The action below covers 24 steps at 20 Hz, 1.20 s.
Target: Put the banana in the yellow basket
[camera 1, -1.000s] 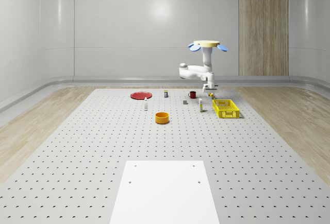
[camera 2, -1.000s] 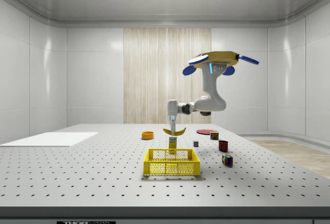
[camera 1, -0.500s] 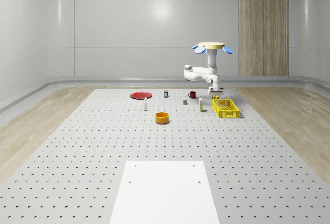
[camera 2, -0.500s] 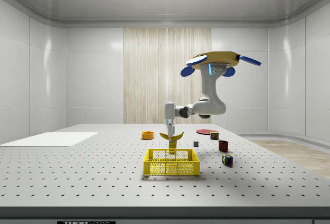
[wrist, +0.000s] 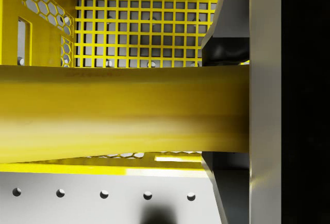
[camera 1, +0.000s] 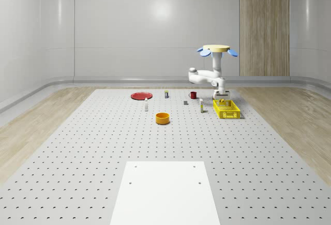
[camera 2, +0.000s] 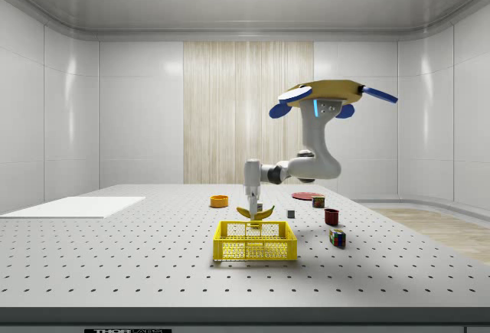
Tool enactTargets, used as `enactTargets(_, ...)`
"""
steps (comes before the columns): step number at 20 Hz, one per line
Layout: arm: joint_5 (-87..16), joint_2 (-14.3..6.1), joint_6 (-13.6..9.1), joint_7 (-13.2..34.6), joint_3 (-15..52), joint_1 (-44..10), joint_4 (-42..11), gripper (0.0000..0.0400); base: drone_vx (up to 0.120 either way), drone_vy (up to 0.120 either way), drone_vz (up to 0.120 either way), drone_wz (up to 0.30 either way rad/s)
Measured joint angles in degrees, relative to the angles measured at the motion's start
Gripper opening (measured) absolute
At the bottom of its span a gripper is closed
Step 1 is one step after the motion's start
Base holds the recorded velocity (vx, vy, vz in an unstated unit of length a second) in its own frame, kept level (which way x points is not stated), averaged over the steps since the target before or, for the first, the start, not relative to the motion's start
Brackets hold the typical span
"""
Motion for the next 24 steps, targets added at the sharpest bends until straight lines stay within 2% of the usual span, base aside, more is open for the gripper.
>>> enactTargets(2,0.03,-0.08,0.07,0.01,0.01,-0.01,0.00,0.0194,0.000,0.120,-0.100,0.000)
enactTargets(8,0.04,-0.29,0.30,0.03,-0.04,-0.05,0.02,0.0194,0.000,0.107,0.000,0.000)
enactTargets(24,-11.19,-0.33,4.09,-1.14,-11.81,-1.48,2.40,0.0193,0.000,0.000,0.000,0.000)
